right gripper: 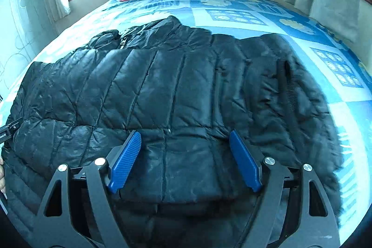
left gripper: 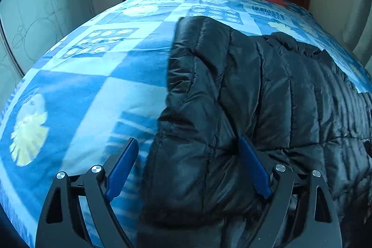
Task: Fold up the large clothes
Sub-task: 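Fold the jacket side nearest the left tool lengthwise toward the zipper, then close both tools on the hem end of the black jacket strip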
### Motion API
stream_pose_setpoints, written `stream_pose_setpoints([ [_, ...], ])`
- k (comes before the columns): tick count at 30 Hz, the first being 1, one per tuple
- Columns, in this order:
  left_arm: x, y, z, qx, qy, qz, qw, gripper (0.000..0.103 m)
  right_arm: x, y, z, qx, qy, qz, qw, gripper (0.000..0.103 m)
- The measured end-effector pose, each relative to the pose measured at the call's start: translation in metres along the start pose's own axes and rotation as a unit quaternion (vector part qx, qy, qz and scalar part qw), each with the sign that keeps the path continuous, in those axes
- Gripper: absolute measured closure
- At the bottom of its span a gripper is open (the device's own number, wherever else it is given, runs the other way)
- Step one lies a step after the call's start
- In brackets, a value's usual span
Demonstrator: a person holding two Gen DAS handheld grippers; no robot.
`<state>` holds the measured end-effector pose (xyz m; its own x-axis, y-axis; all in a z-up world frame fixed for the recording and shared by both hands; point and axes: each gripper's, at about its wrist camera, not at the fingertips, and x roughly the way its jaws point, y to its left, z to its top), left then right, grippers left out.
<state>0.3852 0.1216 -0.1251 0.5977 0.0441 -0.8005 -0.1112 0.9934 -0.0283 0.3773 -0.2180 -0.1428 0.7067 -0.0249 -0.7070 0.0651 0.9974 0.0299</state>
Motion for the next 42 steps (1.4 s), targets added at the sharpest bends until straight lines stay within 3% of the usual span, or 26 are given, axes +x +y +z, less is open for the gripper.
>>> stream_pose_setpoints([
  [3,-0.028,0.015,-0.013,-0.019,0.001,-0.018,0.9997,0.016,-0.034,-0.015,-0.012,0.016,-0.003,0.011,1.0,0.025],
  [8,-0.083,0.045,-0.064,-0.018,-0.002,-0.035,0.9992,0.016,-0.1,-0.051,-0.057,0.02,-0.011,0.001,1.0,0.025],
  [16,-0.149,0.083,-0.151,-0.018,0.015,-0.077,0.9968,0.016,-0.172,-0.113,-0.153,0.039,0.024,-0.033,0.998,0.025],
  [24,-0.176,0.083,-0.221,0.0,0.063,-0.094,0.9936,0.016,-0.205,-0.138,-0.226,0.069,0.056,-0.017,0.996,0.025],
  [34,-0.195,0.076,-0.264,0.0,0.082,-0.146,0.9859,0.018,-0.221,-0.133,-0.266,0.08,0.079,0.028,0.993,0.025],
  [35,-0.196,0.073,-0.266,0.005,0.082,-0.153,0.9849,0.018,-0.222,-0.133,-0.267,0.084,0.08,0.034,0.993,0.027],
  [36,-0.197,0.069,-0.267,0.01,0.079,-0.158,0.9842,0.023,-0.223,-0.132,-0.269,0.087,0.081,0.038,0.992,0.037],
  [37,-0.199,0.067,-0.269,0.014,0.079,-0.166,0.9829,0.036,-0.226,-0.13,-0.27,0.082,0.081,0.035,0.993,0.04],
  [39,-0.201,0.062,-0.27,0.018,0.076,-0.171,0.9821,0.042,-0.229,-0.124,-0.272,0.072,0.087,0.05,0.992,0.062],
  [42,-0.204,0.061,-0.271,0.019,0.071,-0.176,0.9817,0.059,-0.232,-0.12,-0.273,0.068,0.092,0.051,0.992,0.071],
])
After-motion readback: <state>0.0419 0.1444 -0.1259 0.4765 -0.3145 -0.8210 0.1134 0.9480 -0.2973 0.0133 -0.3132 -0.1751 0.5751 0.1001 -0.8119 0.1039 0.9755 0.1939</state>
